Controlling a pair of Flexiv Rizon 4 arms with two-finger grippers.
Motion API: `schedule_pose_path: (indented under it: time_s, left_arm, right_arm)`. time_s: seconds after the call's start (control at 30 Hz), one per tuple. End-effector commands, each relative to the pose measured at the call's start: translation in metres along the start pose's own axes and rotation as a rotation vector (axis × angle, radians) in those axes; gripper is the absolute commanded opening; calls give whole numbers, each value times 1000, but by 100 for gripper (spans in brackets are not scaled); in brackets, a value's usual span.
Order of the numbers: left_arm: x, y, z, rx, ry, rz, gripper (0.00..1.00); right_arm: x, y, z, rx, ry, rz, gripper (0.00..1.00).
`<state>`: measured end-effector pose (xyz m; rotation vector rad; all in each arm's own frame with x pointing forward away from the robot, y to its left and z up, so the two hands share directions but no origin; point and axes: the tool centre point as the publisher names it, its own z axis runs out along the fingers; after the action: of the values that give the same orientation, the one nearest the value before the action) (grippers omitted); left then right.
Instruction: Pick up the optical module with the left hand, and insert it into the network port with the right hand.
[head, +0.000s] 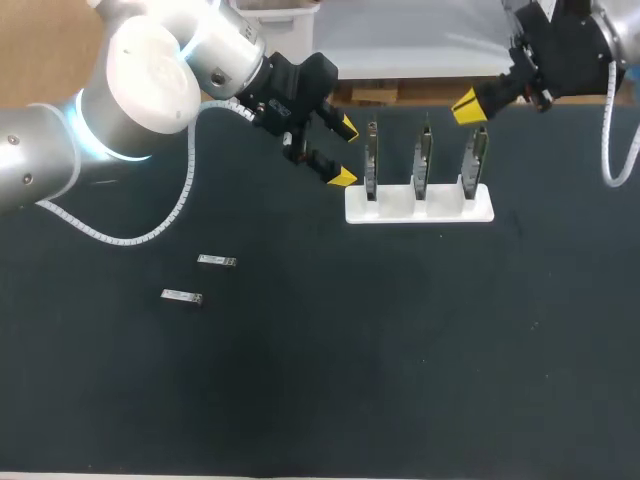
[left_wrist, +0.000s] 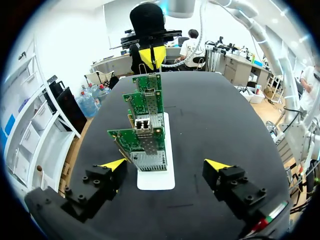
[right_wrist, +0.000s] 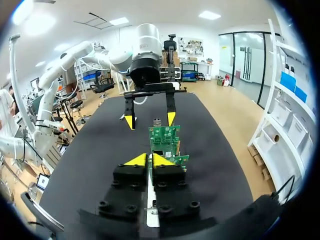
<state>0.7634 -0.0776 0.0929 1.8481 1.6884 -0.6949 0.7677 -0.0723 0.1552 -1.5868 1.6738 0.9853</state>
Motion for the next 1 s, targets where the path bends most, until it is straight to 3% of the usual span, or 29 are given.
schedule_pose_path:
  time_s: [0.03,0.67,0.83,1.0]
  left_arm:
    - [0,-1,0,-3,2,-1,100]
    - [8,0,-13,-35,-6,-16,100]
    - [22,-3,-28,-66,26,-17,100]
    - [53,-10,-51,-77,114,6,100]
  right_arm:
    - [0,0,0,-1,-2,-1,100]
    - [0,0,0,-1,-2,-1,100]
    - [0,0,0,-1,-2,-1,100]
    - [0,0,0,-1,-2,-1,100]
